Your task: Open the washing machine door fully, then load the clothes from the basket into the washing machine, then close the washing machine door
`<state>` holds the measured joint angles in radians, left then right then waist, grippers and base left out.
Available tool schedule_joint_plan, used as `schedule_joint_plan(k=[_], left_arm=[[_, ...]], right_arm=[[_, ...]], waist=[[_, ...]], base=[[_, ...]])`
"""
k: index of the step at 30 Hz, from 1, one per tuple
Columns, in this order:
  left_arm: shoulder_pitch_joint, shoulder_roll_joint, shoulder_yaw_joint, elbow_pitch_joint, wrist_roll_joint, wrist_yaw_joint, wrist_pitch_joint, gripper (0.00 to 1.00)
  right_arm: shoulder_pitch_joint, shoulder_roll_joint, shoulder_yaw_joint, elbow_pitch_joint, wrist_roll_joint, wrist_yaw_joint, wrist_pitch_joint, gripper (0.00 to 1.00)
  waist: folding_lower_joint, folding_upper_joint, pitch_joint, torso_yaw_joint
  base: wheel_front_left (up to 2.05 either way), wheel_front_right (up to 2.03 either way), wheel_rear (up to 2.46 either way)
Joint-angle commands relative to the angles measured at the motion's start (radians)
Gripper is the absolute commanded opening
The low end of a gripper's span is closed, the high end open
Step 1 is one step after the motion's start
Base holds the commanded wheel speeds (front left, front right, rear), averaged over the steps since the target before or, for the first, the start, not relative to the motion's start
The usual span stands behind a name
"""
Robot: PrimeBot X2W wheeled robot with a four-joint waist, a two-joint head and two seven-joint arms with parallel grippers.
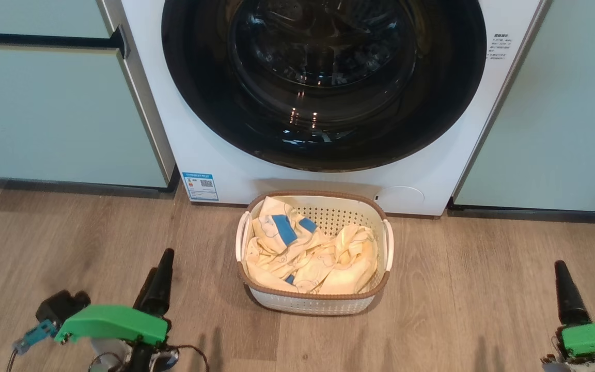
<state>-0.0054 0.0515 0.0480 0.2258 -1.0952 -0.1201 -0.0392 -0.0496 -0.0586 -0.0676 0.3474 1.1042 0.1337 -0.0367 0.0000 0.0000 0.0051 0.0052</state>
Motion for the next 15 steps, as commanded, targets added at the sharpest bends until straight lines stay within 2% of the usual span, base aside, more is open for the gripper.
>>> schedule_joint_plan(k=[1, 7, 15], left_arm=[[-0.057, 0.009, 0.021, -0.044, 0.047, -0.003, -0.015, 1.00], [-0.056, 0.011, 0.011, -0.063, 0.202, 0.001, -0.033, 1.00], [-0.059, 0.033, -0.023, -0.088, 0.387, 0.031, -0.056, 1.00]], right_arm=[[-0.056, -0.011, 0.000, -0.040, -0.061, -0.001, -0.017, 1.00], [-0.054, -0.004, -0.005, -0.066, -0.265, -0.001, -0.035, 1.00], [-0.051, 0.007, -0.007, -0.105, -0.498, -0.002, -0.058, 1.00]], waist=[[0.0000, 0.0000, 0.001, 0.000], [0.0000, 0.0000, 0.003, -0.001], [0.0000, 0.0000, 0.006, -0.002]], base=[[0.00, 0.00, 0.00], [0.00, 0.00, 0.00], [0.00, 0.00, 0.00]])
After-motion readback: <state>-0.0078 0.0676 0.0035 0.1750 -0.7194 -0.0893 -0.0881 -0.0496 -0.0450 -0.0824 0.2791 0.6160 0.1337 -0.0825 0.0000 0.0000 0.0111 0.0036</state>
